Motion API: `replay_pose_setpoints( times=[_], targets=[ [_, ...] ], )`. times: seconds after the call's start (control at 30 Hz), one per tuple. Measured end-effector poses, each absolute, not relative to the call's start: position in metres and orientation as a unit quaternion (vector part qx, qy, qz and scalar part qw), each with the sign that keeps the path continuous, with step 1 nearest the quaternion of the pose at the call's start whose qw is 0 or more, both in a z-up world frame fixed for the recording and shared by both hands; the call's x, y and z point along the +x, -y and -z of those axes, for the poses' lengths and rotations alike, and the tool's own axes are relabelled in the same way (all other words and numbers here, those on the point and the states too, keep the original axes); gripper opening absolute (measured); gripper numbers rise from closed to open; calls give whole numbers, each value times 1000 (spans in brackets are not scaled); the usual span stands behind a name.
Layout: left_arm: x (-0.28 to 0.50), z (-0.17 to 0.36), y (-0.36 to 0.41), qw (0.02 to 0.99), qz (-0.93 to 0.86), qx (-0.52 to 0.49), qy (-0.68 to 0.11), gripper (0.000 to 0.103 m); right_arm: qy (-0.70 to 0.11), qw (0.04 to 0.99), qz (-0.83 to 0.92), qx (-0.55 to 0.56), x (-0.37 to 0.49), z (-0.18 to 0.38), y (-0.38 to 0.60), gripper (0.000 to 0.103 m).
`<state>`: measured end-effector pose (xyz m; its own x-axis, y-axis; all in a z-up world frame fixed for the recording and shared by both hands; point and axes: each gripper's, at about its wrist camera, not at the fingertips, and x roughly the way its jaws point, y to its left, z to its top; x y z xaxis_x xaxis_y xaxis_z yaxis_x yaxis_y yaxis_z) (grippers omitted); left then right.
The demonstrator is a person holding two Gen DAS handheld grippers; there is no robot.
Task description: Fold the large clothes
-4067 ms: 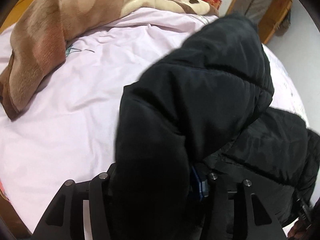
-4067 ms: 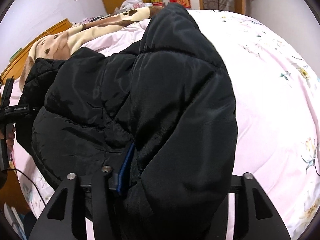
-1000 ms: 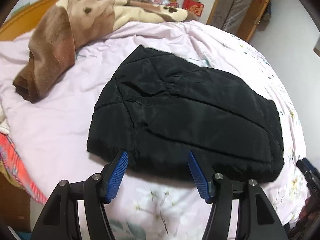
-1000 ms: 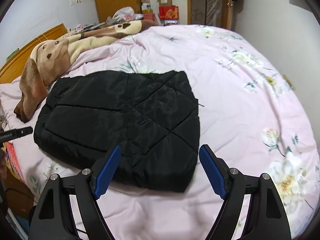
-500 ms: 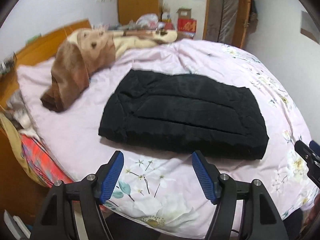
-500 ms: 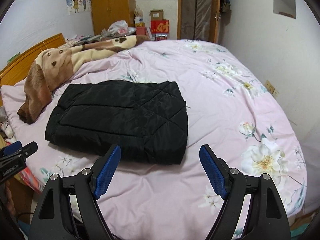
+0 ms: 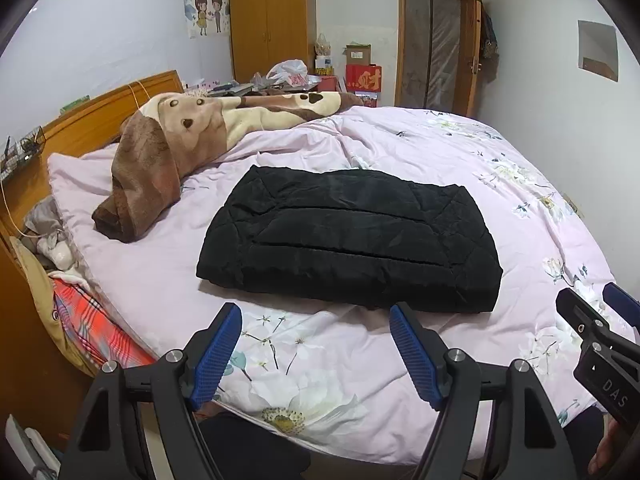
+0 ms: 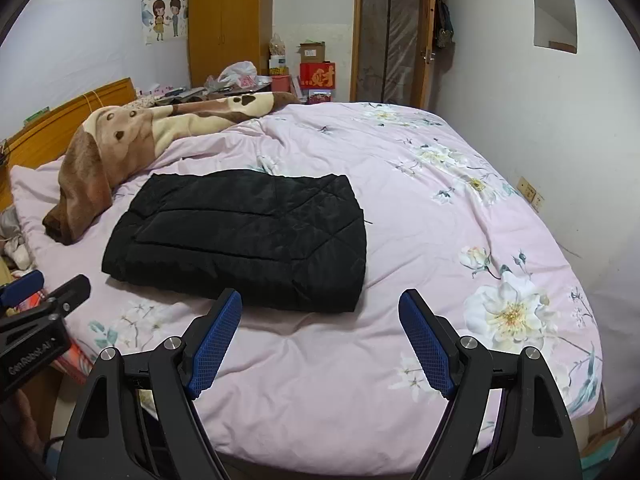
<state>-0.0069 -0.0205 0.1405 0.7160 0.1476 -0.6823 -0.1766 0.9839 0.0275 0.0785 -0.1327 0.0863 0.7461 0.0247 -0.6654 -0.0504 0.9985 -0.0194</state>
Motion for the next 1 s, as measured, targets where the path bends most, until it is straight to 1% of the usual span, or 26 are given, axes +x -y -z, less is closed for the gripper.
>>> replay_pose_setpoints(
  times=[0.3, 1.0],
  targets=[
    [-15, -142, 22, 929, -84, -22, -361, 76, -347, 937, -24, -20, 67, -88, 127, 81],
    [-21, -135, 24, 926, -84, -24, -367, 76, -356, 934, -26, -22, 60, -84, 121, 81]
  ],
)
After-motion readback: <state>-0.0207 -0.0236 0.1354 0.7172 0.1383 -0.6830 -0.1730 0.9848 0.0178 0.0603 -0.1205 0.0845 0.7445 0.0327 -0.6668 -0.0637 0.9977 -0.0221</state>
